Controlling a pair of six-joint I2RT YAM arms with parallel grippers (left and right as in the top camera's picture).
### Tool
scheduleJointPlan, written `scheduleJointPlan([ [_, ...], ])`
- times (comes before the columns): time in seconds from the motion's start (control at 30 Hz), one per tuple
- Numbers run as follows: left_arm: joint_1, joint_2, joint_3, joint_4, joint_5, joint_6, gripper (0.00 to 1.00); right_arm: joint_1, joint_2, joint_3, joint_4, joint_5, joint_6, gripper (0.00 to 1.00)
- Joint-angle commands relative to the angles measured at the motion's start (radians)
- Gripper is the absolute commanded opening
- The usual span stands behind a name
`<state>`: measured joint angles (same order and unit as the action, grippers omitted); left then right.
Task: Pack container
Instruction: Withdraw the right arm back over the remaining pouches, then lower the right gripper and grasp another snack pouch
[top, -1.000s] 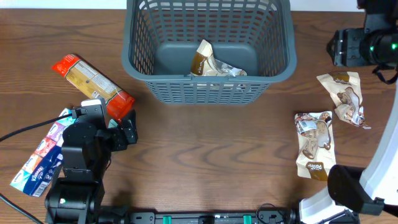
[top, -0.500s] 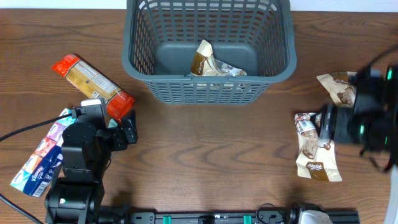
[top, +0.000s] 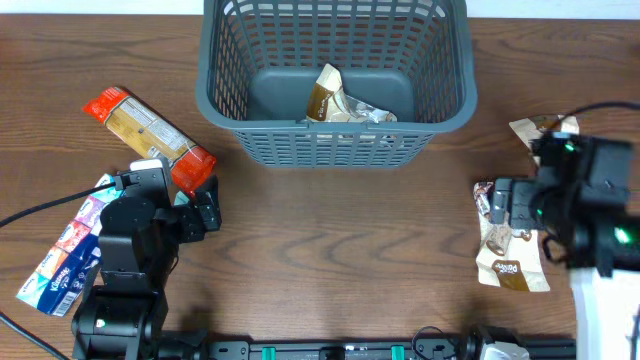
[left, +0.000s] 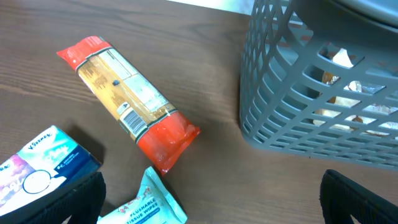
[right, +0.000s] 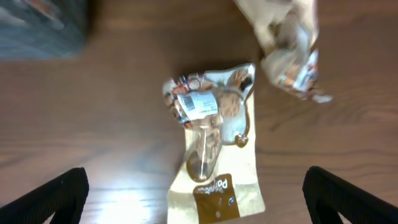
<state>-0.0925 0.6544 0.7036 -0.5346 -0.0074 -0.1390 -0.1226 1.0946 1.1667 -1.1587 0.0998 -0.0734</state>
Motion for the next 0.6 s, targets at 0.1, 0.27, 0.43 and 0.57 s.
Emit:
scheduleJointPlan([
  [0.1,0.004,-0.003,0.021,0.000,-0.008,-0.013,0.99,-0.035,0.190,-0.090,0.112,0.031,-0.033,0.98],
  [0.27,0.004,-0.003,0.021,-0.004,-0.008,-0.013,0.99,-0.041,0.327,-0.090,0.170,0.030,-0.032,0.99],
  [0.43,0.004,-0.002,0.021,-0.004,-0.009,-0.013,0.99,-0.040,0.435,-0.090,0.201,0.023,-0.028,0.99],
  [0.57,0.004,-0.002,0.021,-0.004,-0.009,-0.013,0.99,-0.040,0.480,-0.091,0.171,0.024,-0.027,0.98],
])
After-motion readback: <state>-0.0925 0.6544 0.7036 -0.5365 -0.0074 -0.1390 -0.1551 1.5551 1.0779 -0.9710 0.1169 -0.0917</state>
